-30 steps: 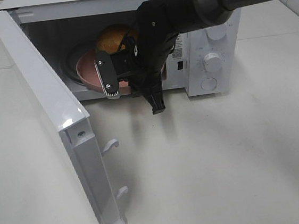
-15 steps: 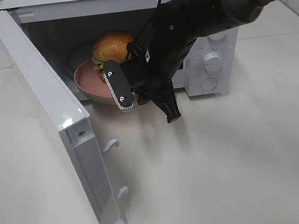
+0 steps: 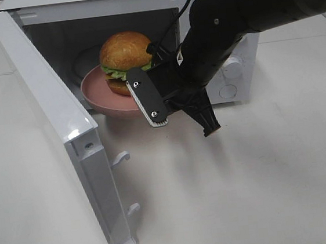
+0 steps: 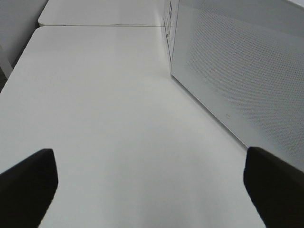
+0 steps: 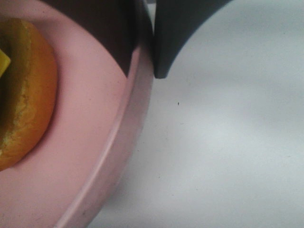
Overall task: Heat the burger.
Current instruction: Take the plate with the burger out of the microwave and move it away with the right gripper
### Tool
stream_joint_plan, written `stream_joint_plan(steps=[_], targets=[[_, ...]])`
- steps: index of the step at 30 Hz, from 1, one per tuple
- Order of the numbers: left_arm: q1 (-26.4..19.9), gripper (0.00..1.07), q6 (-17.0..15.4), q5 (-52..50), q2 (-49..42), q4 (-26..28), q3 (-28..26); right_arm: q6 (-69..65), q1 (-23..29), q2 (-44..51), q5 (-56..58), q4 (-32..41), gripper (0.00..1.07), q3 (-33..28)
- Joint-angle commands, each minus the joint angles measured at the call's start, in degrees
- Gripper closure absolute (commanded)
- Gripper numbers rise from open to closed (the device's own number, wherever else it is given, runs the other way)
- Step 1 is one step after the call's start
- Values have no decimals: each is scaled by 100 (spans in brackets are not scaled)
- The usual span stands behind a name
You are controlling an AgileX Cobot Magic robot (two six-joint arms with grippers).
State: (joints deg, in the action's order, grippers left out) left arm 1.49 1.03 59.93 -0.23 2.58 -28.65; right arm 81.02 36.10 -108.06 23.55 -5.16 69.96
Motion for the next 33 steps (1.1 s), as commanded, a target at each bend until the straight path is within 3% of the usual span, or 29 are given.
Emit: stream_joint_plan(steps=[1,33], targets=[[-17,4,0,-52,-132,23,23,-103,-46,298,-384,-69,107,-138],[-17,4,0,-52,-132,23,23,-676,-46,2939,-527,-418,107,-2573]])
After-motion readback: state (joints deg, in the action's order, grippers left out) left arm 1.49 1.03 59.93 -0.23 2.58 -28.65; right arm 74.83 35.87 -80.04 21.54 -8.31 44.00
